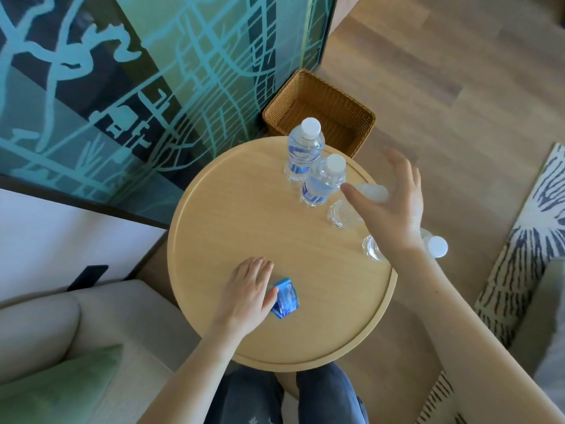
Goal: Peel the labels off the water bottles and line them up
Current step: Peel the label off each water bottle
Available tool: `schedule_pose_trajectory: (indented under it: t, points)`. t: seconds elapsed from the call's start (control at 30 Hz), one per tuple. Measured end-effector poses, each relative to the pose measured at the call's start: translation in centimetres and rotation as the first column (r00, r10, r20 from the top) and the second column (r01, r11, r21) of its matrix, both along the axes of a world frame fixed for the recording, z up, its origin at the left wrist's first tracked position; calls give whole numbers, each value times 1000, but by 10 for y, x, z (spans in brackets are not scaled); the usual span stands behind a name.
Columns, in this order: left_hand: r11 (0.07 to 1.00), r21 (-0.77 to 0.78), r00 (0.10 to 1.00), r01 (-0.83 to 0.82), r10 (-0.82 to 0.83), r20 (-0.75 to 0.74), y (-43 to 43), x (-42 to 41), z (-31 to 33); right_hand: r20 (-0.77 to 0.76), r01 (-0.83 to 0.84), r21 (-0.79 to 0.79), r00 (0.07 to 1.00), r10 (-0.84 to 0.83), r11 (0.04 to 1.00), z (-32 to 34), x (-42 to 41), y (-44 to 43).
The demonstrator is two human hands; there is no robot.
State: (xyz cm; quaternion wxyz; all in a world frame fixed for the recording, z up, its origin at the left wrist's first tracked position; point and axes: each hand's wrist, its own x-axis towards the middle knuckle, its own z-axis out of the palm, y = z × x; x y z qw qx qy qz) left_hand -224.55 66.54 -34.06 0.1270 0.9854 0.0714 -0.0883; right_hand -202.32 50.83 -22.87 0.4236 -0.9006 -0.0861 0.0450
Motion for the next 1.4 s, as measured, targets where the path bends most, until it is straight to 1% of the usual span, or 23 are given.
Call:
schedule_pose_trajectory:
  t: [0.07,0.13,0.2,0.3,0.33,0.4,0.63,0.77,0.8,0.93,1.0,1.1,1.17,1.27,1.33,1.4]
  points:
    - [1000,-8,1000,0,0,23,3,2,6,84,-56,-65,995,62,996,13,5,8]
    - [1000,-14,999,-3,3,44,7,5,14,106,-133,-147,983,149,980,21,10,18]
    - [1000,-14,998,-1,2,64,11,8,22,85,-223,-266,964,253,938,23,16,27]
    - [1000,-6,996,15,-15,84,16,9,30,50,-309,-480,925,377,821,20,23,36]
    - [1000,-2,996,22,-21,88,18,8,32,34,-321,-519,918,395,792,18,24,37]
    - [1000,4,996,30,-31,85,21,5,32,23,-329,-553,913,408,766,14,25,39]
    - [1000,-25,1000,15,-14,15,20,-10,23,99,-309,-545,900,425,780,6,29,44]
    - [997,-76,999,-10,7,-39,20,-14,32,115,-323,-610,867,484,724,13,22,43]
    - [997,-81,999,-15,12,-42,20,-13,37,118,-328,-606,864,490,724,17,19,42]
    - [997,-81,999,-16,14,-30,23,-9,64,173,-336,-528,857,486,780,52,3,36]
    - [995,-95,1000,-27,26,-7,25,-6,83,217,-341,-472,848,483,813,79,-6,33]
    - [990,-133,998,-48,53,37,26,1,119,234,-363,-391,850,473,846,128,-17,29]
    - [978,-188,991,-89,105,79,24,5,144,236,-393,-347,842,485,852,161,-22,25]
    - [939,-323,976,-119,171,138,21,13,185,243,-444,-296,822,516,846,208,-27,19]
    - [898,-427,970,-103,186,156,17,22,209,256,-473,-276,803,539,836,235,-31,15]
    - [838,-539,960,-84,212,181,12,31,230,263,-512,-234,785,561,826,260,-35,12]
